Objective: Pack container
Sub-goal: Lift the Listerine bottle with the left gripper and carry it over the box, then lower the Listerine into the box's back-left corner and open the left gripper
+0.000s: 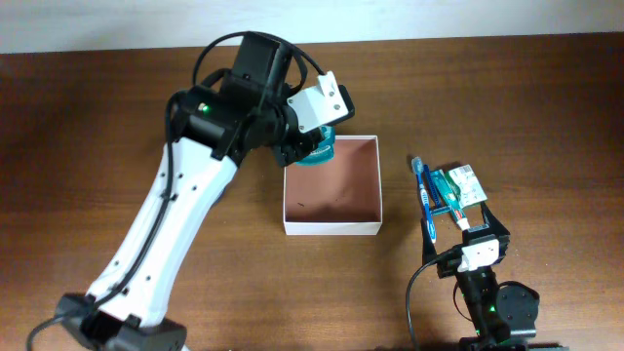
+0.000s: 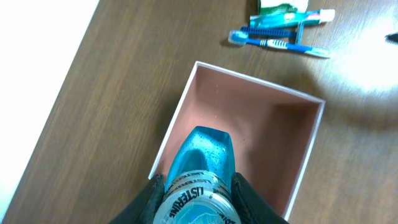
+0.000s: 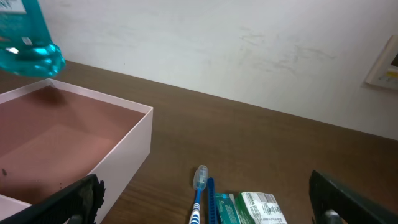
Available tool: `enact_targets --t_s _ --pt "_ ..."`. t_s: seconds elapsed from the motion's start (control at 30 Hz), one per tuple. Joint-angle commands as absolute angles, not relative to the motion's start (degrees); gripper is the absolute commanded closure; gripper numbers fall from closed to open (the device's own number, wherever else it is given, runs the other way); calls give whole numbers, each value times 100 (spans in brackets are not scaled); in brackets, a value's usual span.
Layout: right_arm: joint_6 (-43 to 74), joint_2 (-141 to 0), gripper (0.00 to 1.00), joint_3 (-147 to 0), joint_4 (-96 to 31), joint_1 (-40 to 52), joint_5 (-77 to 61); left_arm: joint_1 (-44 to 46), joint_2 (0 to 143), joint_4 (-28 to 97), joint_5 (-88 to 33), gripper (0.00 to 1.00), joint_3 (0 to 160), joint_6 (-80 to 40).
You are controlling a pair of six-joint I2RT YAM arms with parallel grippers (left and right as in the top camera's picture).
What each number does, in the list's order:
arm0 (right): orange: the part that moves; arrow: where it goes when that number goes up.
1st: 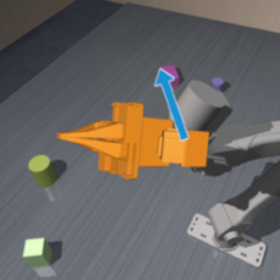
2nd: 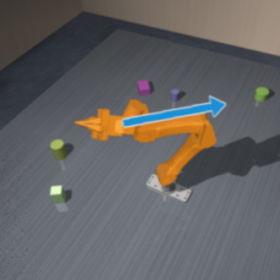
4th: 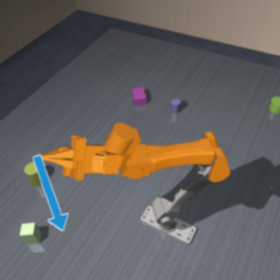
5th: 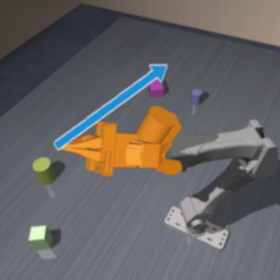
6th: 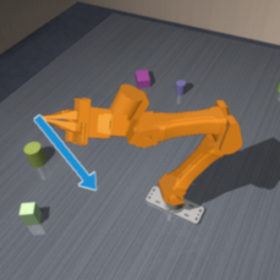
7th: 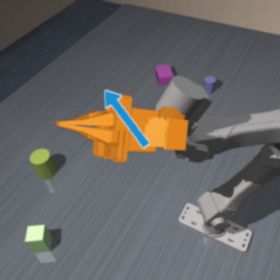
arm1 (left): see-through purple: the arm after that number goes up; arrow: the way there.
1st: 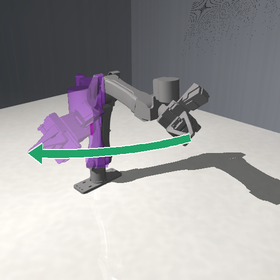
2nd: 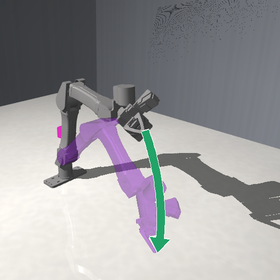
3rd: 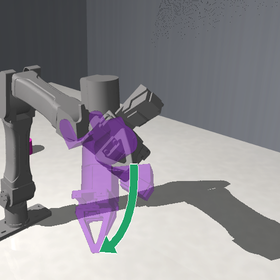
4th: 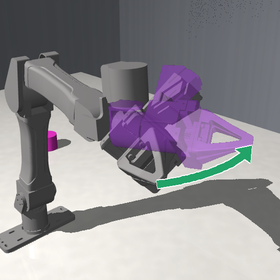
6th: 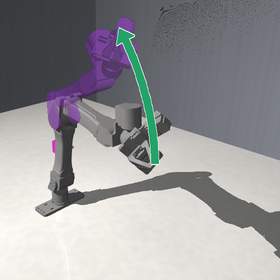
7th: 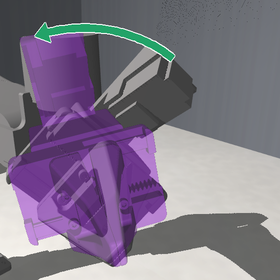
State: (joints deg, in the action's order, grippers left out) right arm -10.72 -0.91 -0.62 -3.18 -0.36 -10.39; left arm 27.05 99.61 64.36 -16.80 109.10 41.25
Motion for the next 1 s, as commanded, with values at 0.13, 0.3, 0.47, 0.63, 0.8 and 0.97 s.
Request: enact_targets --t_s 0.13,0.3,0.47,0.63,0.8,0.97 --pt "-1050 -36 2 -32 -353 -82 -1007 2709 10503 6252 -1822 81 11078 4816" --pt "-1050 -36 2 -32 -353 -82 -1007 2679 10737 6077 -1820 81 11078 4984" --pt "-1050 -36 2 -32 -353 -82 -1007 2668 10908 6016 -1673 81 11078 5070" --pt "-1050 -36 2 -32 -353 -82 -1007 2620 11087 5876 -1675 82 11078 5068" --pt "-1050 -36 2 -32 -353 -82 -1007 2471 11314 5835 -1678 82 11074 5065" --pt "-1050 -36 2 -32 -353 -82 -1007 2353 11469 5833 -1721 82 11074 5061"
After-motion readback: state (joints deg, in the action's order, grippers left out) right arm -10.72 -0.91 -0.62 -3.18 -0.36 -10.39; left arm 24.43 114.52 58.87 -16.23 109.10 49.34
